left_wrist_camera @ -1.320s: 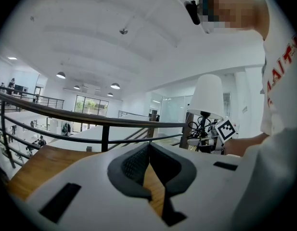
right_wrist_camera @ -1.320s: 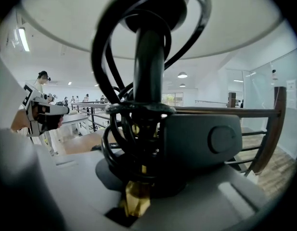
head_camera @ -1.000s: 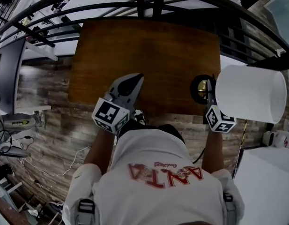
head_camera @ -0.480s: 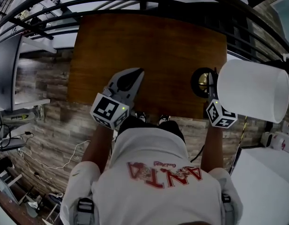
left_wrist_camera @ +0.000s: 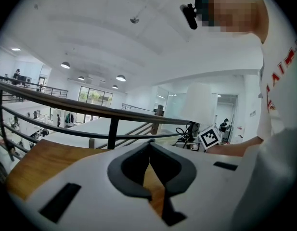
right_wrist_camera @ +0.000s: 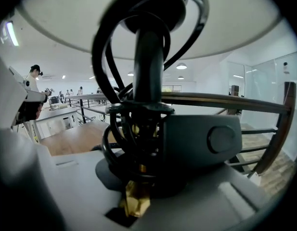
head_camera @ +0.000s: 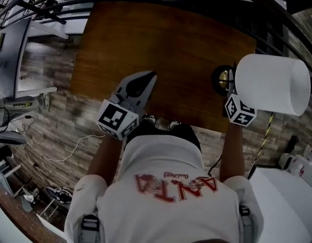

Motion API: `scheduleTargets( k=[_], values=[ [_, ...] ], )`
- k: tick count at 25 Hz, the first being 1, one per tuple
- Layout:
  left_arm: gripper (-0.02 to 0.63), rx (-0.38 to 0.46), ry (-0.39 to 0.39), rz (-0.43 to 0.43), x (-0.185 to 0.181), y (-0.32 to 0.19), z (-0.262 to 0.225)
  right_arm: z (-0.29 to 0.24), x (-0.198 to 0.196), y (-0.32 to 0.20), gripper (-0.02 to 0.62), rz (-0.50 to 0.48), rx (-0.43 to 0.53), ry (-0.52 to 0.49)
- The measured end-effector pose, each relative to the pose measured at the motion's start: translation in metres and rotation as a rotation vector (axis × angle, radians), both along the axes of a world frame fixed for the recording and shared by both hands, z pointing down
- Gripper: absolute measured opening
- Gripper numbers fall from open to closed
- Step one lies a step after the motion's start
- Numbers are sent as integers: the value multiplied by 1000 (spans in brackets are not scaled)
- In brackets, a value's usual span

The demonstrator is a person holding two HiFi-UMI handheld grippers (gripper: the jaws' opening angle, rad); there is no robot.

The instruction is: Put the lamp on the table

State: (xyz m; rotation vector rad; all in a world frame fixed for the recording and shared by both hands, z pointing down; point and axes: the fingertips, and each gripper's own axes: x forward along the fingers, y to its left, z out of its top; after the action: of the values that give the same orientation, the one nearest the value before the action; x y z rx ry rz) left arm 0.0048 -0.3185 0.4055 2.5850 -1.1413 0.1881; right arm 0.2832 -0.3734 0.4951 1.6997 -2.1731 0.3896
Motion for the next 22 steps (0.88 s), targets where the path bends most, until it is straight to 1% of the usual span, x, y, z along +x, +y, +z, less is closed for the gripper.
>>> scheduleTargets(
  k=[5, 12, 15, 17, 22],
  values=[
    [9, -25, -24, -32, -1, -2, 22, 37, 3, -18, 58, -9, -28, -1],
    [9, -59, -64, -69, 3, -11, 41, 81, 9, -51, 58, -34, -32, 27],
    [9, -75, -85, -73, 2, -11, 45, 99, 5, -60, 58, -49, -32, 29],
    [9, -73, -100, -90, -4, -12, 50, 106, 0, -64, 58, -57, -31, 18],
    [9, -103, -113, -120, -16, -11, 53, 119, -10, -65, 58, -63, -35, 4]
  ],
)
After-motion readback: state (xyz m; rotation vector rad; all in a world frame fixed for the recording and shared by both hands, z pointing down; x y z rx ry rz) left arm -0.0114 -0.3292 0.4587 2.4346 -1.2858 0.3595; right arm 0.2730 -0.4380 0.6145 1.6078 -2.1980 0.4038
